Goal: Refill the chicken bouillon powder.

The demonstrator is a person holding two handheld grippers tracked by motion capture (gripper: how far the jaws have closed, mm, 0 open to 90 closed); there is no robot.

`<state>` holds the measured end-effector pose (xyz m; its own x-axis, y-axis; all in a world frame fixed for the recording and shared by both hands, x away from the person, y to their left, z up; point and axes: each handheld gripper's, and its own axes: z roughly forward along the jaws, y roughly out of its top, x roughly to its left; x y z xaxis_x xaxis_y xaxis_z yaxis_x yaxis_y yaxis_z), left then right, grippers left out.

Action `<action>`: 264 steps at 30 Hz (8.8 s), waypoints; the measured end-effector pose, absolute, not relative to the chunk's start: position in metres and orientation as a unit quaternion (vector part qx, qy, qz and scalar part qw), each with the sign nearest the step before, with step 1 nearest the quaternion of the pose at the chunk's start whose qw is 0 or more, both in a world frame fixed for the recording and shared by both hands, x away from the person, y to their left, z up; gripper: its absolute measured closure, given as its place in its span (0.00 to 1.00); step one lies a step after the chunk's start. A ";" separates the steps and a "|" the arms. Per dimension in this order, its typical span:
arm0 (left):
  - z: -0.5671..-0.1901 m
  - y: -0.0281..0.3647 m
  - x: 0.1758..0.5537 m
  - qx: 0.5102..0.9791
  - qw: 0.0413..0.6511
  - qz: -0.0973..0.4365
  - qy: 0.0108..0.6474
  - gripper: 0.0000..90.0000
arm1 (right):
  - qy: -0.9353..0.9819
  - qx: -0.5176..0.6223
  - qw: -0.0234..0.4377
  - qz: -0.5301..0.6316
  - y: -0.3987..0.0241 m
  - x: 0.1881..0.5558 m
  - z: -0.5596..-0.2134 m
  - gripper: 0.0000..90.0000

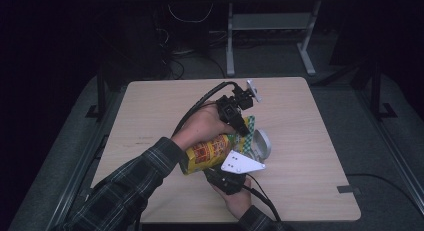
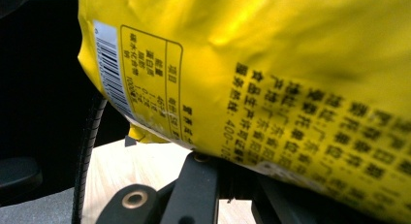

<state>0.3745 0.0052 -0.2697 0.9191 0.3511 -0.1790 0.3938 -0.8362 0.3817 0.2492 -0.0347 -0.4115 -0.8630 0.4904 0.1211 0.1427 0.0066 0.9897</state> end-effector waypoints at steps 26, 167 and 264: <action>-0.270 0.004 0.375 0.957 0.208 -0.050 0.195 0.99 | 0.698 0.227 0.131 0.667 -0.035 0.249 -0.411 1.00; -0.269 -0.003 0.377 0.960 0.190 -0.049 0.200 0.94 | 0.690 0.221 0.128 0.677 -0.039 0.251 -0.408 1.00; -0.269 -0.011 0.381 0.962 0.179 -0.042 0.201 0.89 | 0.684 0.222 0.122 0.684 -0.044 0.255 -0.406 1.00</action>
<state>0.3808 -0.0111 -0.2689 0.9161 0.3710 -0.1522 0.4009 -0.8552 0.3285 0.2551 -0.0442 -0.4062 -0.8720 0.4700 0.1369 0.1365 -0.0351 0.9900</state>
